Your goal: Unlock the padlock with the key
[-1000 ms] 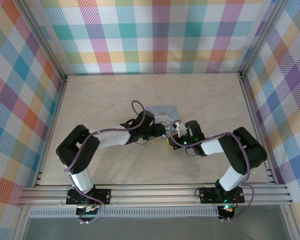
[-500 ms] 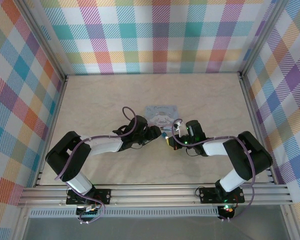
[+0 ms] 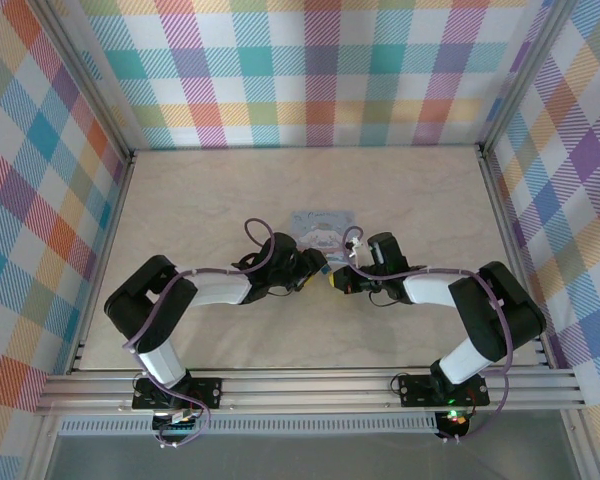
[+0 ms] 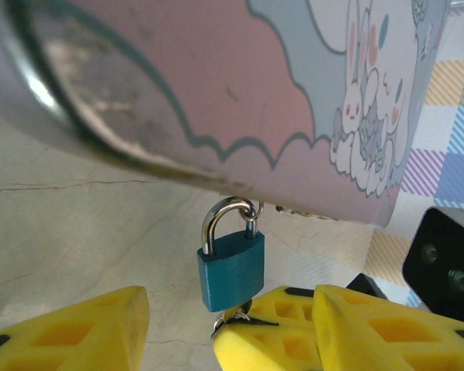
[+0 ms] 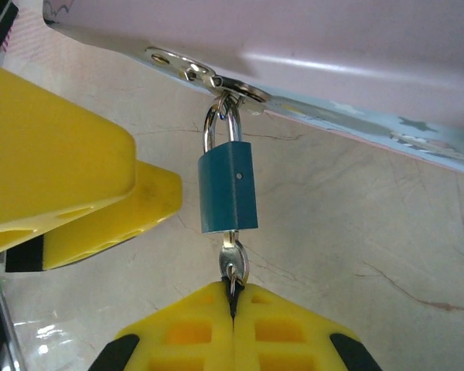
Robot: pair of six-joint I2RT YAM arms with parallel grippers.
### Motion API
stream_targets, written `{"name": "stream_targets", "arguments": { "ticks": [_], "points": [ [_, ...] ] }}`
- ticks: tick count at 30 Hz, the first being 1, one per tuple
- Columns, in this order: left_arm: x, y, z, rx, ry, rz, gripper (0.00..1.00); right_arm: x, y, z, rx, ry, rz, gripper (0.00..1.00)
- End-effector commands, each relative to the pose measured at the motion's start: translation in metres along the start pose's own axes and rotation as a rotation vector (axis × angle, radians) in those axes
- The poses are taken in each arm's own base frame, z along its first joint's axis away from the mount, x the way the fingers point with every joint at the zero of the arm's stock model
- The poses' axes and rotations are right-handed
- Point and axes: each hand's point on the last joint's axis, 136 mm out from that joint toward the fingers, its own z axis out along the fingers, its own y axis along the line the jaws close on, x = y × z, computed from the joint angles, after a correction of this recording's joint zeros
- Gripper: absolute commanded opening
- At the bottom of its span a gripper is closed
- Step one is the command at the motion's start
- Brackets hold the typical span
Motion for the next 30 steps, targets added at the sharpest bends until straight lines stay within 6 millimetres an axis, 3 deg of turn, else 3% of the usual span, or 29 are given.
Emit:
{"name": "stream_targets", "arguments": {
  "ticks": [1, 15, 30],
  "points": [
    [0.002, -0.005, 0.005, 0.043, 0.002, -0.046, 0.57, -0.003, 0.013, -0.002, -0.041, 0.015, 0.041, 0.00],
    [0.003, -0.002, 0.018, 0.068, 0.010, -0.127, 0.54, -0.003, 0.013, -0.001, -0.037, 0.039, 0.134, 0.00],
    [0.006, -0.001, 0.022, 0.088, 0.026, -0.155, 0.42, -0.009, 0.020, 0.000, -0.060, 0.044, 0.222, 0.00]
  ]
}}
